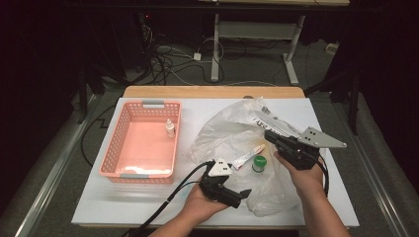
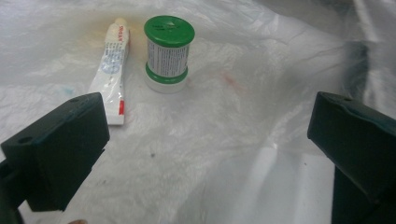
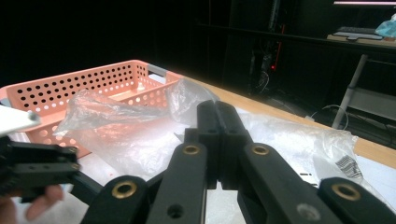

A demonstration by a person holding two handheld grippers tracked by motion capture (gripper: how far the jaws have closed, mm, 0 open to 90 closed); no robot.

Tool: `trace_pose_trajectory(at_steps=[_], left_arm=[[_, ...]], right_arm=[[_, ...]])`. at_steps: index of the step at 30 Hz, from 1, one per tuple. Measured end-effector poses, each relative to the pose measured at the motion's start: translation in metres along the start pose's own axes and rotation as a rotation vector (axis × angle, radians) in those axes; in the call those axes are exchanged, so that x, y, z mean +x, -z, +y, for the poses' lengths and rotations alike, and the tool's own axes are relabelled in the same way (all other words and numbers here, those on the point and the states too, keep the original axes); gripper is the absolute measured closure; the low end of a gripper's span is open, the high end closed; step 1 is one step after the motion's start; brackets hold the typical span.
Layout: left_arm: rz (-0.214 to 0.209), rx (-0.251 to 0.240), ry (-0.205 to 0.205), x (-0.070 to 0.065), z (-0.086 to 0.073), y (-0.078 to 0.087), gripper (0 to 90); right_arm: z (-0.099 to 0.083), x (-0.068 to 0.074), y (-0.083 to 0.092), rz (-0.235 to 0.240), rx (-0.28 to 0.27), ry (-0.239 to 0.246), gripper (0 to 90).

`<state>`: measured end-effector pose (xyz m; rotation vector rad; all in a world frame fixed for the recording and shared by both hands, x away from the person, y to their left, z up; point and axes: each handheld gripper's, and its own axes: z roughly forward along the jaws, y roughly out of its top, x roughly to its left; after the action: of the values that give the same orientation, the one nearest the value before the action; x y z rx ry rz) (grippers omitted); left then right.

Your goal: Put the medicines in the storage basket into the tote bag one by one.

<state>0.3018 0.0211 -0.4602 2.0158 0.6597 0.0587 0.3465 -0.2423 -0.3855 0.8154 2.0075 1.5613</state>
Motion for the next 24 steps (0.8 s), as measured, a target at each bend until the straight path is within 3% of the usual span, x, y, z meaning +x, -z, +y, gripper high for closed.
trace_pose_trajectory(at_steps=[8, 16, 24], left_arm=[[0.022, -0.005, 0.016, 0.002, -0.010, 0.027, 0.0], [0.058, -0.010, 0.000, 0.004, -0.012, 0.055, 0.0], [0.132, -0.041, 0.016, 0.013, -0.015, 0.094, 0.0]], right_arm=[[0.000, 0.001, -0.001, -0.002, 0.007, -0.003, 90.0], [-0.001, 0.001, -0.001, -0.004, 0.007, 0.001, 90.0], [-0.001, 0.001, -0.001, -0.003, 0.007, 0.006, 90.0]])
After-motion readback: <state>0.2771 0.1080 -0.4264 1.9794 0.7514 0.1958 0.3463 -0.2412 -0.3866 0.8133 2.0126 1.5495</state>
